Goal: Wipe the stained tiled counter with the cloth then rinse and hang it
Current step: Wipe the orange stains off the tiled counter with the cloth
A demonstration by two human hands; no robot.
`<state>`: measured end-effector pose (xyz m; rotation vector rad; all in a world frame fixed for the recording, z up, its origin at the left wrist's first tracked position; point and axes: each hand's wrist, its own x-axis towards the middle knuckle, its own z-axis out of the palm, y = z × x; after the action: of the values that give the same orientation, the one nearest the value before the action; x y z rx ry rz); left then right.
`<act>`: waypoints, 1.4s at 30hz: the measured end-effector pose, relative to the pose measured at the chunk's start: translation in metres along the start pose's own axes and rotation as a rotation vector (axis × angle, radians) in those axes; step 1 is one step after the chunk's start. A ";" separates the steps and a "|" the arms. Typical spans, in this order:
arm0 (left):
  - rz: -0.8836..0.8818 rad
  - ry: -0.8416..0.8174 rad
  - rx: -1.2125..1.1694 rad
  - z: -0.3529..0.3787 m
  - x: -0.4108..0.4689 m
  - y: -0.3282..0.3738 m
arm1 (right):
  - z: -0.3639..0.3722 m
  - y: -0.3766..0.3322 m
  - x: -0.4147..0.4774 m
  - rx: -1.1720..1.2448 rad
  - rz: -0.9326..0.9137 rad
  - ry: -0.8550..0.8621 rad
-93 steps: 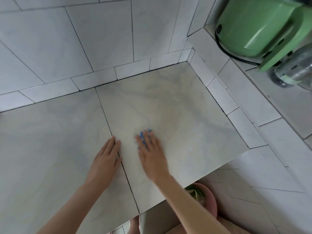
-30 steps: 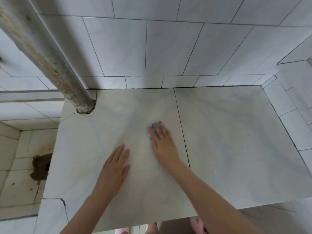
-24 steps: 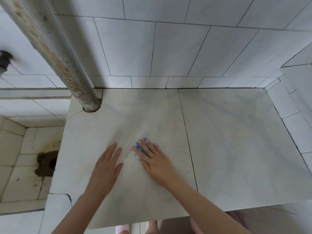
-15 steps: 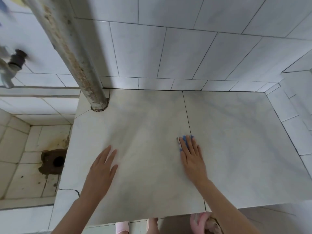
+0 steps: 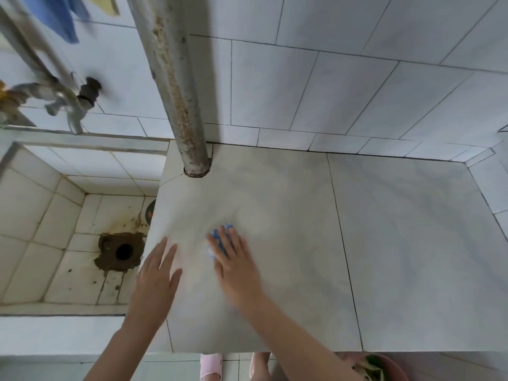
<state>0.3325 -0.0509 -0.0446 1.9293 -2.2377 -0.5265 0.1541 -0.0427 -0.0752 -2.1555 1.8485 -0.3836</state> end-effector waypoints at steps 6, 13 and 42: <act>-0.072 0.019 -0.027 -0.007 -0.007 -0.014 | -0.008 0.019 -0.035 -0.027 -0.304 -0.078; -0.129 0.009 -0.039 -0.011 -0.016 -0.026 | -0.038 0.091 0.037 -0.110 0.110 -0.003; -0.144 -0.024 -0.130 -0.021 -0.038 -0.046 | -0.029 0.081 -0.093 -0.059 0.388 0.023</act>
<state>0.3887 -0.0226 -0.0364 2.0375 -2.0328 -0.6995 0.0553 0.0366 -0.0802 -1.7706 2.2521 -0.2703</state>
